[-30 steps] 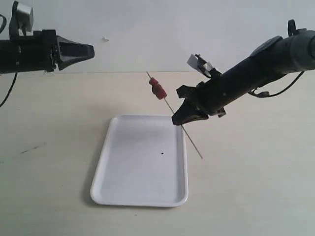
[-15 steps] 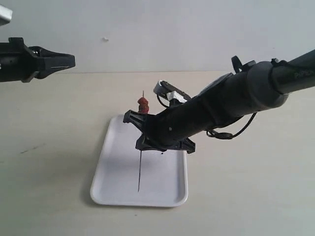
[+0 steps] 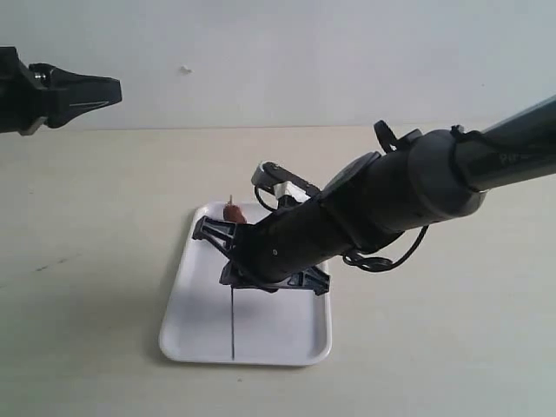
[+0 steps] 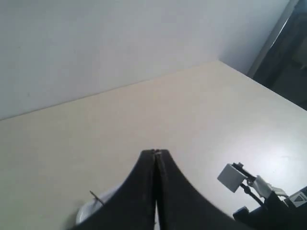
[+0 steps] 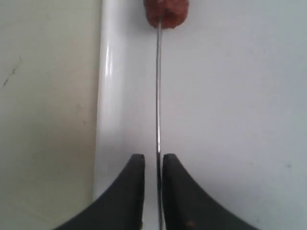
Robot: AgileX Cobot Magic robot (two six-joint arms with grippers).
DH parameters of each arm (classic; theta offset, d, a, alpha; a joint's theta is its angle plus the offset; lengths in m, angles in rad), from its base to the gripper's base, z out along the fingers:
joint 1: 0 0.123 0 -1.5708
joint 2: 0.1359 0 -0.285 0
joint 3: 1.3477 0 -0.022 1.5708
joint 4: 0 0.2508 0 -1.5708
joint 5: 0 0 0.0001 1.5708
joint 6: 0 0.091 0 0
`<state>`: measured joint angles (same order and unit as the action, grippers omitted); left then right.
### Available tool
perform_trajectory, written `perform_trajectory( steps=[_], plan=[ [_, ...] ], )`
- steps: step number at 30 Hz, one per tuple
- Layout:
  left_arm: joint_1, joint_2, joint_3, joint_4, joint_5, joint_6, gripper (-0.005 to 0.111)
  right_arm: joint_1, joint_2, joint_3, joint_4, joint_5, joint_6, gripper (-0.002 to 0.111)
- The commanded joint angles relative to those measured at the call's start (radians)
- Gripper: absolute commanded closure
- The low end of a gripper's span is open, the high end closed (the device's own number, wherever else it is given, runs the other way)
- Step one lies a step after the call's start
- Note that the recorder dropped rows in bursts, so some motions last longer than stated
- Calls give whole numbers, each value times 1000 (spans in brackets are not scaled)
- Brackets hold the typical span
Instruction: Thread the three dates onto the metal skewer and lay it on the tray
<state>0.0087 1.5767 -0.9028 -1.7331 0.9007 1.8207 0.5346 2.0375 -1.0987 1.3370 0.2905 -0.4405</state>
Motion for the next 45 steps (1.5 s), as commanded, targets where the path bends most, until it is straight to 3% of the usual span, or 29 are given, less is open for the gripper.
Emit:
perform_trajectory(
  steps=[1,4,6,8,9,11,14,20,24,31,45],
  plan=[
    [3,-12,7,-11,45,-3,107,0,1,6,-13,2,-1,80],
    [3,-49,31,-11,47,1,107,0,-11,6,-13,-6,-10,70],
    [5,-122,60,-11,-35,8,107,0,-65,6,-19,-38,-84,70],
    [5,-266,124,-11,-233,-12,107,0,-190,6,-140,-84,-117,71],
    [5,-350,162,-11,-361,-35,107,0,-264,6,-246,-84,-111,73],
    [5,-492,235,-11,-482,-57,107,0,-390,37,-326,-82,-104,85],
    [5,-713,350,-11,-563,-83,107,0,-595,130,-396,-78,-140,108],
    [5,-1307,607,-11,-767,-208,107,0,-1110,469,-436,-269,-204,108],
    [5,-1515,710,-11,-795,-262,107,0,-1307,624,-409,-321,-210,108],
    [5,-1577,787,-11,-795,-260,107,0,-1414,657,-396,-317,-210,108],
    [5,-1577,787,-11,-795,-260,107,-4,-1434,657,-405,-329,-233,108]
  ],
)
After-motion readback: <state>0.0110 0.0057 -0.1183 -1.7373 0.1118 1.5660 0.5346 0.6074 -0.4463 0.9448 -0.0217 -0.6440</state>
